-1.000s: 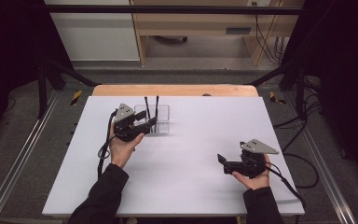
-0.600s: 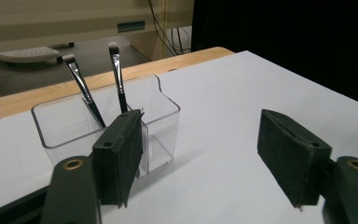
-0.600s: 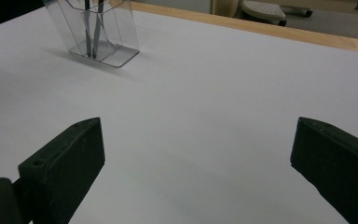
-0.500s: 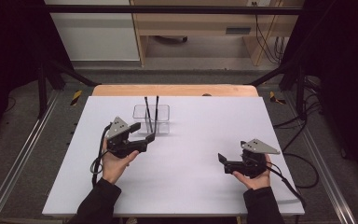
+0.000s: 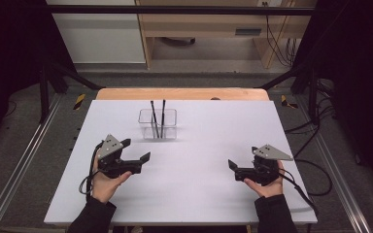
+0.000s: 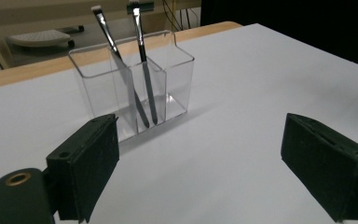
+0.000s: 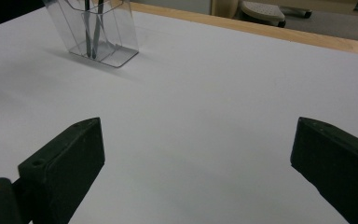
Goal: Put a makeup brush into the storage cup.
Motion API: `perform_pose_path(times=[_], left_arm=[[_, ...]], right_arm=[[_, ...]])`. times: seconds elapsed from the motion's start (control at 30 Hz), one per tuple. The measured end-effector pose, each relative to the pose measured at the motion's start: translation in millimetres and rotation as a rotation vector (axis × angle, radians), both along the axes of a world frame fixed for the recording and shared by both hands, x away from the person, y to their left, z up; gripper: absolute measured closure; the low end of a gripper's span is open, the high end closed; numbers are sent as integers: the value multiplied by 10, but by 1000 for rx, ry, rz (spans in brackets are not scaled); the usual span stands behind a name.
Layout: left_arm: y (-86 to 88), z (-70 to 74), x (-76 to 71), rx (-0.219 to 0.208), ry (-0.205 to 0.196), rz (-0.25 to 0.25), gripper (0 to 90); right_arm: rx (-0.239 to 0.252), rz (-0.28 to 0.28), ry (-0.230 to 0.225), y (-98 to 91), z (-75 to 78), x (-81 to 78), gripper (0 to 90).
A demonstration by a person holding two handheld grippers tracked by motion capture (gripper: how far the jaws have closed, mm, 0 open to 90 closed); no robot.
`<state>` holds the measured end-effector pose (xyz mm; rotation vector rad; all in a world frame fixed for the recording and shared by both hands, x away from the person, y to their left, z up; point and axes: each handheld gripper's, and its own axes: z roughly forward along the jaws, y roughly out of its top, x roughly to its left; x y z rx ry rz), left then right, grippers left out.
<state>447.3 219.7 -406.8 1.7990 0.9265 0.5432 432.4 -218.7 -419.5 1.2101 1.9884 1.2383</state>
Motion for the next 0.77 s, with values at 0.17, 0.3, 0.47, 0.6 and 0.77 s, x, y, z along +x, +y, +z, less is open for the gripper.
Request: perform_pose_path(times=[0.17,0.3,0.47,0.6,0.77], left_arm=[[119,-69,-45,-2,22,29,100],[193,-150,-68,9,50,46,96],[272,-206,-107,2,64,53,93],[305,-256,-131,9,70,57,93],[337,-271,-152,6,69,68,93]], right_arm=[[-2,-2,3,-11,1,-3,34],[3,-4,9,-32,-17,-4,35],[8,2,10,-68,-19,-19,38],[10,17,10,-86,-20,-28,44],[3,36,13,-83,-29,-31,49]])
